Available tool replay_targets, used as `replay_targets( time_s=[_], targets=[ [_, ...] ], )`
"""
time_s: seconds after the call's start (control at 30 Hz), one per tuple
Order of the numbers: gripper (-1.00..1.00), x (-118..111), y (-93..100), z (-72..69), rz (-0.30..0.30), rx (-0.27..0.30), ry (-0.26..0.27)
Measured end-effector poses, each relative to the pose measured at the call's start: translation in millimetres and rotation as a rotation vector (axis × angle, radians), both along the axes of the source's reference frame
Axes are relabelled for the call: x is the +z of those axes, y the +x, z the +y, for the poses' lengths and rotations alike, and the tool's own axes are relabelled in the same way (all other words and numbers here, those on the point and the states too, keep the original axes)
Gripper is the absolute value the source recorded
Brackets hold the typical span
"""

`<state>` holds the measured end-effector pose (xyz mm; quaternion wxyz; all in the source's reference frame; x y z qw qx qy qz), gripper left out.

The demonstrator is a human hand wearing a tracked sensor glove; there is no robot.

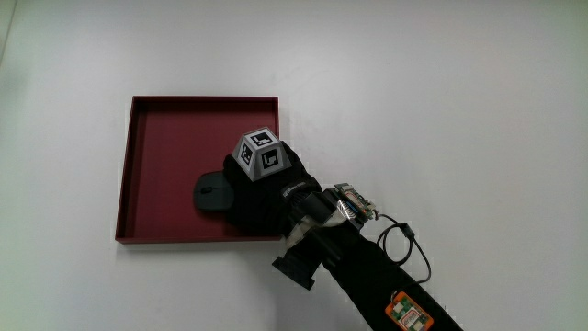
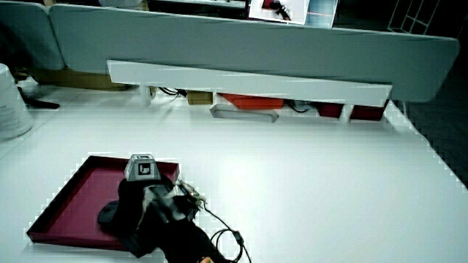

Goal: Place mouse into plate

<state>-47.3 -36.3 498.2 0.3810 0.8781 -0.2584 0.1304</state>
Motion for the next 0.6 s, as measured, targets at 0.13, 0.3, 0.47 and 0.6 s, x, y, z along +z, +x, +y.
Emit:
replay_targets(
  time_s=[0.13,0.3,0.47,0.6],
  targets=[
    [-0.33,1,5.5,3.1,-0.01,0.006,-0.026],
    [-0.67,-18,18.1,5.6,-0.04,0.002,-0.022],
    [-1.0,-50,27.1,14.0,-0.084,-0.025,0.042],
    [-1.0,-88,35.3,27.4,-0.119,-0.059,0.101]
  ],
)
